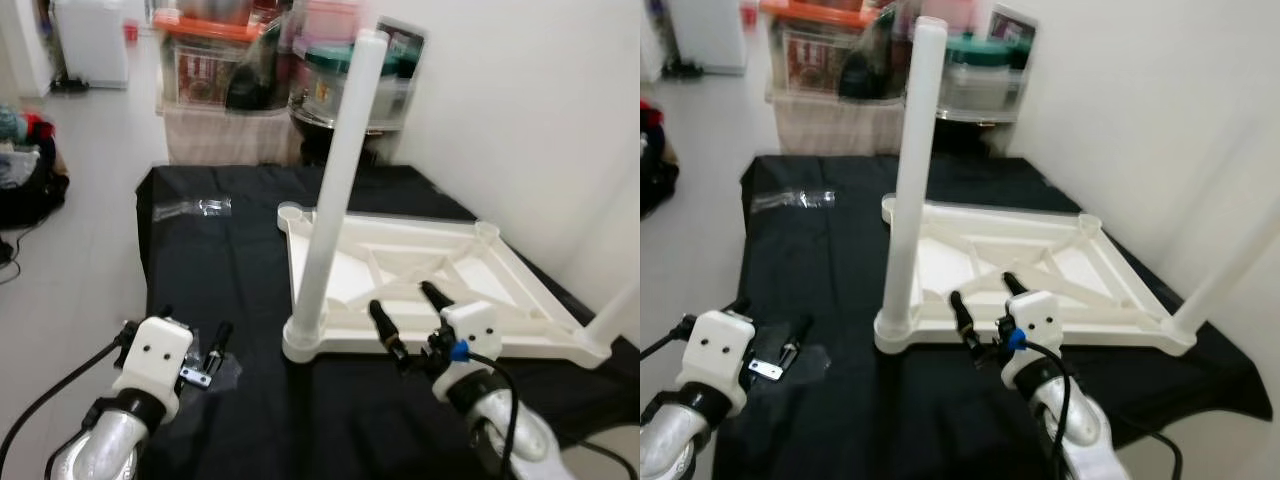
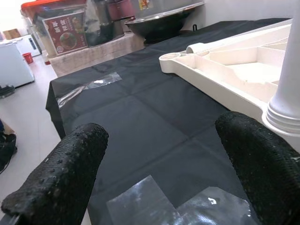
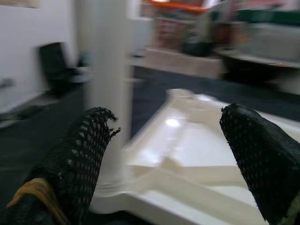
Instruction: Building children table
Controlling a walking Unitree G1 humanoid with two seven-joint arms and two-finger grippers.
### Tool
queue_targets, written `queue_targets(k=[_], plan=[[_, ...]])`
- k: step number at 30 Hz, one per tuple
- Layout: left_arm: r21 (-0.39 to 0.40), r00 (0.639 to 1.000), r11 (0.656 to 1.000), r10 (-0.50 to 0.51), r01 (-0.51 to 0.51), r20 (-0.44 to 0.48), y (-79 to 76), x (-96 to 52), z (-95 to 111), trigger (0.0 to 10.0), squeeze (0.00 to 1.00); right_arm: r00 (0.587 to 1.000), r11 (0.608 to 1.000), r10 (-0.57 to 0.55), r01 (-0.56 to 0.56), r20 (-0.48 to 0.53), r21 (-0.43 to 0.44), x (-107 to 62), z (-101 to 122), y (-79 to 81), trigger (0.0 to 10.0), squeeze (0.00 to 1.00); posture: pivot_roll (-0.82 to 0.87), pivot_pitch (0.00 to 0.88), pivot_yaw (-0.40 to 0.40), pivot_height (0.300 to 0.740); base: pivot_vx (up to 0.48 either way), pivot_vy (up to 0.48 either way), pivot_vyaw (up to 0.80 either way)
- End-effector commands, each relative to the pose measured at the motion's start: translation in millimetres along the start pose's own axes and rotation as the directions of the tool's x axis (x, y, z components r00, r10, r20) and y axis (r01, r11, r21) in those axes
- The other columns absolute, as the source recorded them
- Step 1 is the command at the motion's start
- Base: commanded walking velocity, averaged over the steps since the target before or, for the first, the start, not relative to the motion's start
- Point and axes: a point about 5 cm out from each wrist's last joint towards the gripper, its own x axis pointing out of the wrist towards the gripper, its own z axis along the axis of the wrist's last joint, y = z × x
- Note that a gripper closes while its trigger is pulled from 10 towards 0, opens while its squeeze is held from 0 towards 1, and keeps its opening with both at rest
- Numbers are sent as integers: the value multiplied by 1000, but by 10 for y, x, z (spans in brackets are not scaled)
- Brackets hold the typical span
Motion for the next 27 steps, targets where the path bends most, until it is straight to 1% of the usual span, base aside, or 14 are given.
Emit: queue_targets(k=[1,2,5,7,9,11,12,13,17,19,21,24,27], plan=[[-6,1000,1000,-23,23,2,-35,34,-13,10000,0,994,994,100,-98,-37,38,-17,-20,40,10000,0,88,0,-134,740,0,0,0],[-6,1000,1000,-23,23,2,-35,34,-13,10000,0,994,994,100,-98,-37,38,-17,-20,40,10000,0,88,0,-134,740,0,0,0],[0,1000,1000,-15,15,3,-12,48,-20,10000,0,981,978,188,-183,-43,98,-21,-24,73,10000,0,91,0,-136,740,0,0,0],[1,1000,1000,-12,12,2,-6,53,-28,10000,0,979,971,201,-196,-23,140,22,-11,73,10000,0,92,0,-136,740,0,0,0],[1,1000,1000,-12,12,2,-6,53,-28,10000,0,979,971,201,-196,-23,140,22,-11,73,10000,0,92,0,-136,740,0,0,0],[2,1000,1000,-14,14,5,-21,69,-28,10000,0,979,966,203,-198,-12,164,121,-48,78,10000,0,102,0,-143,740,0,0,0],[2,1000,1000,-14,14,5,-21,69,-28,10000,0,979,966,203,-198,-12,164,121,-48,78,10000,0,102,0,-143,740,0,0,0],[5,1000,1000,-18,18,13,-38,93,-19,10000,0,973,958,229,-224,-5,179,222,-78,101,10000,0,113,0,-148,740,0,0,0],[5,1000,1000,-17,17,16,-38,103,-15,10000,0,968,950,250,-246,4,193,254,-73,115,10000,0,113,0,-148,740,0,0,0],[10,1000,1000,-12,11,13,-19,107,-30,10000,0,948,927,318,-316,22,203,302,-47,190,10000,0,124,0,-154,740,0,0,0],[18,1000,1000,-8,8,7,-2,106,-52,10000,0,933,913,360,-358,23,196,334,-48,231,10000,0,125,0,-155,740,0,0,0],[23,1000,1000,4,-4,5,33,115,-63,10000,0,920,901,391,-388,25,193,373,-58,248,10000,0,133,0,-161,740,0,0,0],[28,1000,999,18,-18,4,71,128,-68,10000,0,917,901,398,-395,23,181,466,-78,244,10000,0,140,0,-166,740,0,0,0]])
